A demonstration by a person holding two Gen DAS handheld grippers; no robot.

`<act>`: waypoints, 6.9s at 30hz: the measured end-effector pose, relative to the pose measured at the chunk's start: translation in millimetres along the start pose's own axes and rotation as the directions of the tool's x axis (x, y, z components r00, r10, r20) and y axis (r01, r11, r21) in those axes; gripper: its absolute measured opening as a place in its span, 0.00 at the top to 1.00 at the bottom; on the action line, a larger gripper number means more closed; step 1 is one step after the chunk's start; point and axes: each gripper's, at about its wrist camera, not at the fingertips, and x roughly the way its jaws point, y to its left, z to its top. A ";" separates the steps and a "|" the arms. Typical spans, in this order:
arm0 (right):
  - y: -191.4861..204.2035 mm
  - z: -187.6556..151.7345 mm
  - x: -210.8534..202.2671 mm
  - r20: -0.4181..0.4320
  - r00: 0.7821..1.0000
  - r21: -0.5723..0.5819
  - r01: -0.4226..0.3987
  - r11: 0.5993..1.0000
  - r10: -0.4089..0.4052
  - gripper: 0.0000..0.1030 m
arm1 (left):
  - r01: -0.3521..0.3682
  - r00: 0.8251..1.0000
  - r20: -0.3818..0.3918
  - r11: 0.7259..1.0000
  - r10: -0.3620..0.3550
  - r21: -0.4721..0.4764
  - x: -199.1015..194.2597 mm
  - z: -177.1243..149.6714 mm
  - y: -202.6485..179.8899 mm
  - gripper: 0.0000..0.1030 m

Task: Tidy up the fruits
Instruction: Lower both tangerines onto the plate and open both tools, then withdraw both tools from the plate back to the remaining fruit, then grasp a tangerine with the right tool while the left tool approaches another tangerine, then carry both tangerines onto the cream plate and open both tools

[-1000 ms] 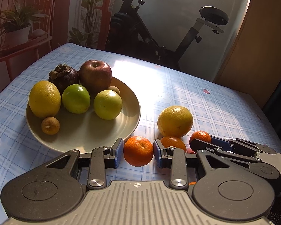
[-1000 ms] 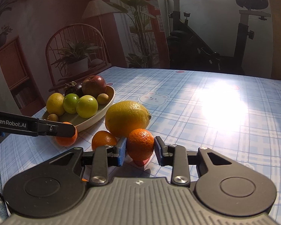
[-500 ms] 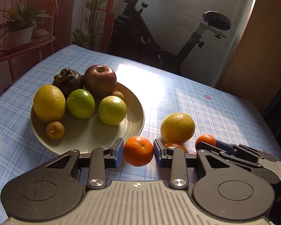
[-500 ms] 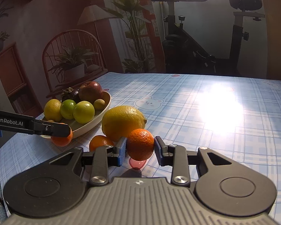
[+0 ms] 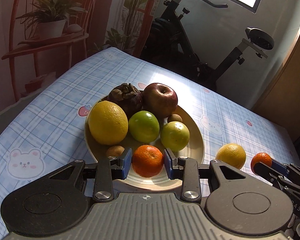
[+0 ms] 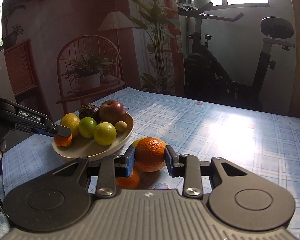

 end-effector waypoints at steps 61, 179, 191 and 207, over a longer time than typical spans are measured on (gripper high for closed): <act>12.2 0.1 -12.2 -0.073 0.996 0.084 0.050 0.995 -0.044 0.64 | 0.116 0.993 -0.040 0.980 -0.111 0.160 -6.5 -8.9 -62.1 0.58; -34.0 -10.4 -48.8 0.013 0.991 0.168 0.132 0.977 -0.136 0.59 | 0.181 0.983 -0.064 0.976 -0.174 0.124 -1.4 1.0 -45.0 0.62; 24.9 41.3 33.8 -0.057 0.997 -0.033 -0.050 0.998 0.048 0.59 | 0.154 0.986 -0.083 0.978 -0.143 0.141 12.7 40.2 -8.1 0.62; 51.0 29.5 98.6 -0.215 0.972 -0.129 -0.124 0.984 0.095 0.59 | 0.193 0.973 -0.161 0.962 -0.163 0.192 46.1 32.1 -5.9 0.62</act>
